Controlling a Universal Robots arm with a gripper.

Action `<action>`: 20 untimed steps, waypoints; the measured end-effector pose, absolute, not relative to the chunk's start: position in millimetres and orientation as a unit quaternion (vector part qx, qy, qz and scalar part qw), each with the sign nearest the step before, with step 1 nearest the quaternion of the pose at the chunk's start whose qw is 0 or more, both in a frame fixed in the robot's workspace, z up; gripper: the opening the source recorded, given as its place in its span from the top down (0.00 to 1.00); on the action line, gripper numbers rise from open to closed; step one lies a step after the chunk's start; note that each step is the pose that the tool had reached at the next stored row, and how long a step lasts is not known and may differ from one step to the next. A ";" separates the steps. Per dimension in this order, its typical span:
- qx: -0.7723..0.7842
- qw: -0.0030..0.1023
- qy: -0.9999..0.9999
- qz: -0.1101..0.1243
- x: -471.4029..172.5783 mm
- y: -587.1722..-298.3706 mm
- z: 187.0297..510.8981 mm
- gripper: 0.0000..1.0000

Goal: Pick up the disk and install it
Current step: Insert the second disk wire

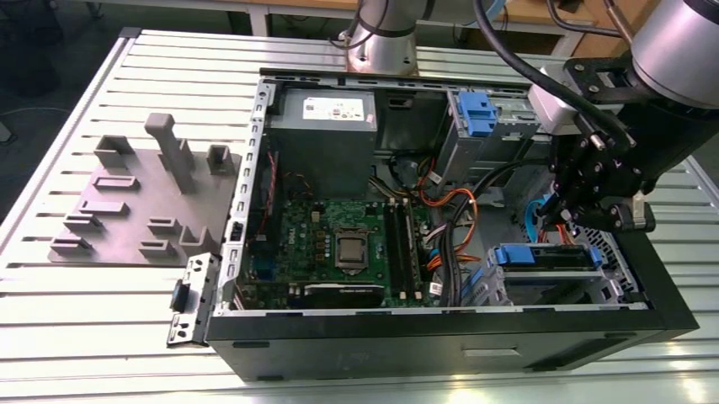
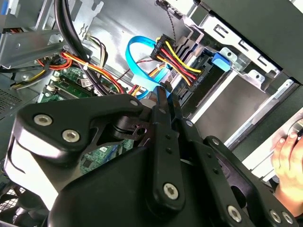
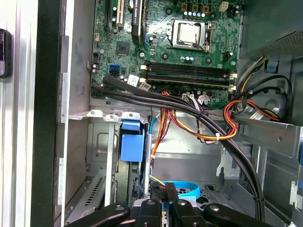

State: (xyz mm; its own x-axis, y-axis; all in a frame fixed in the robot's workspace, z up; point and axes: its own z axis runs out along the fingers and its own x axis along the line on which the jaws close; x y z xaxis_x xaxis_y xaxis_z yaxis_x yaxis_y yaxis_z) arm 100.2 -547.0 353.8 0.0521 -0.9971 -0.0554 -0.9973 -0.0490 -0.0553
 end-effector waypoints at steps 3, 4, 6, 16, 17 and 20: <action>-0.724 0.039 0.688 0.001 100.2 -548.0 353.7 0.84; -0.724 0.039 0.688 0.001 100.2 -548.7 353.7 0.84; -0.724 0.039 0.688 0.001 100.2 -550.8 353.4 0.84; -0.724 0.039 0.688 0.001 99.9 -560.6 347.5 0.84; -0.724 0.039 0.688 0.001 99.8 -561.2 346.8 0.84; -0.724 0.040 0.688 0.000 99.7 -563.7 345.4 0.84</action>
